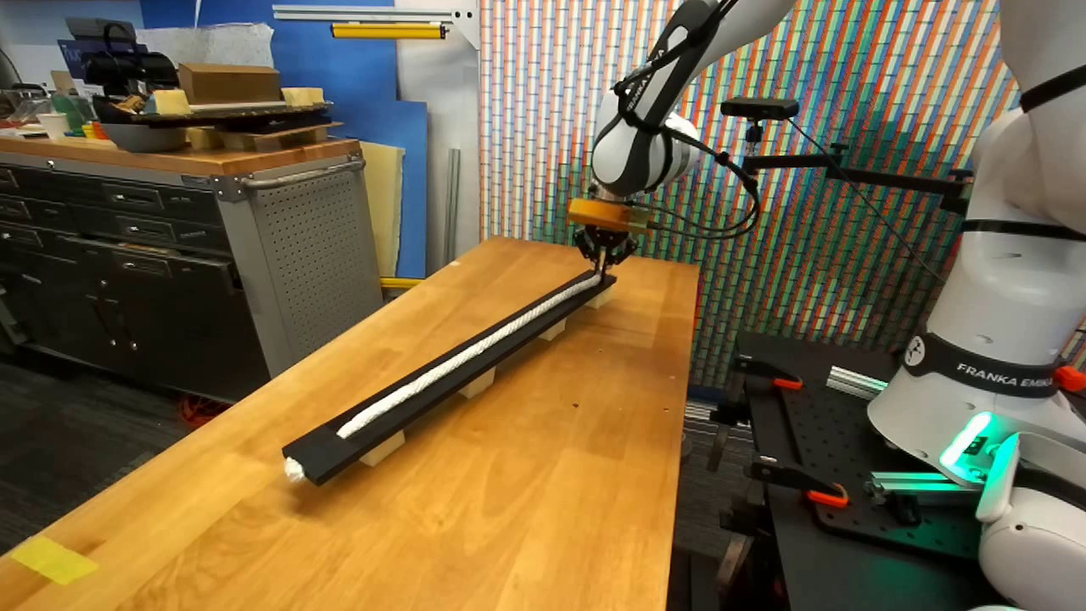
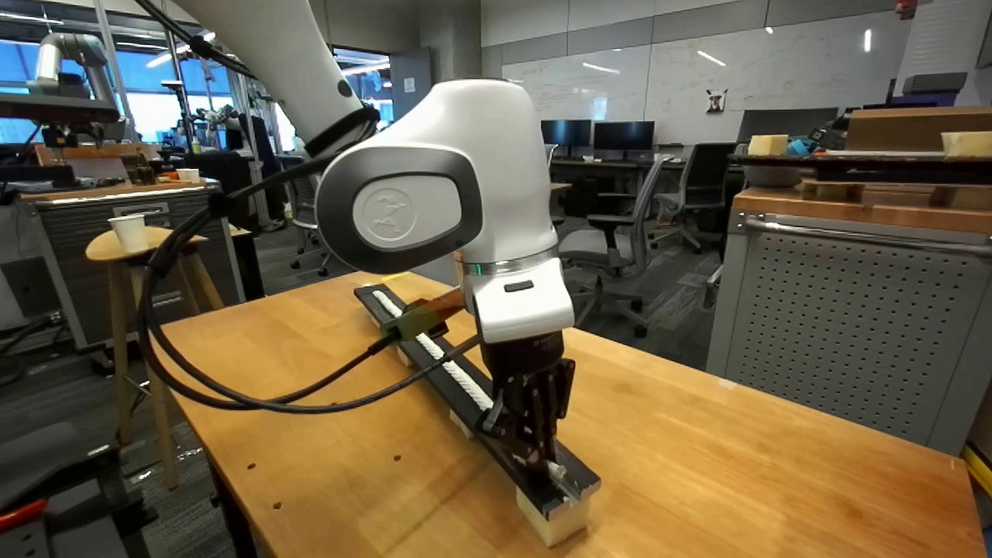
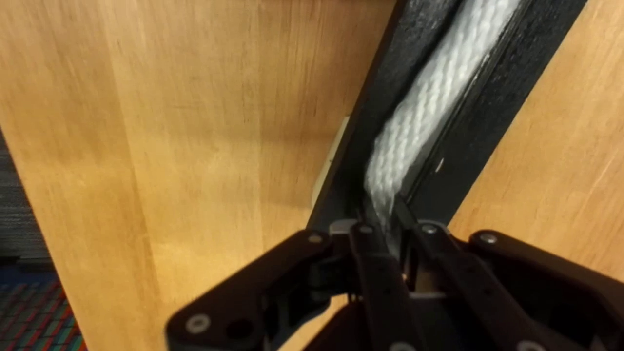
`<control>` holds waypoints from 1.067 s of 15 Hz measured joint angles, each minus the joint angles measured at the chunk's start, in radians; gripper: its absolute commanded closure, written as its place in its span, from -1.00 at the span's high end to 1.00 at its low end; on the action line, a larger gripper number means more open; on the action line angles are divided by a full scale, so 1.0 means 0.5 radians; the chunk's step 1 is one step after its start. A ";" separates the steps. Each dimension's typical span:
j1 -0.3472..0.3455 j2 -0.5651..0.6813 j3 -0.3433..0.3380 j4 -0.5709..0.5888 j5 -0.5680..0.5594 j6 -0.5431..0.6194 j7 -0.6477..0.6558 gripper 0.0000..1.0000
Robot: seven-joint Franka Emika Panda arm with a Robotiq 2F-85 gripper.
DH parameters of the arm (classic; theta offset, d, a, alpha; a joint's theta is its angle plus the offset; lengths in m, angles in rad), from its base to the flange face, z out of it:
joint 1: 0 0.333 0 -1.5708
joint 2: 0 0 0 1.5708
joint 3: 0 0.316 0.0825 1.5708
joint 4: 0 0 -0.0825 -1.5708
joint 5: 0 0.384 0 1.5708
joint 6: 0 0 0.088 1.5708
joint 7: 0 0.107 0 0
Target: Pick up the rope and put it in between the black object.
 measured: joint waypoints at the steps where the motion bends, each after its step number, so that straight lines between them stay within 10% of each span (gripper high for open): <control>1: -0.013 0.000 0.010 0.001 0.023 0.000 0.011 -0.95; 16: -0.060 0.000 0.043 0.011 0.104 0.056 0.222 -0.95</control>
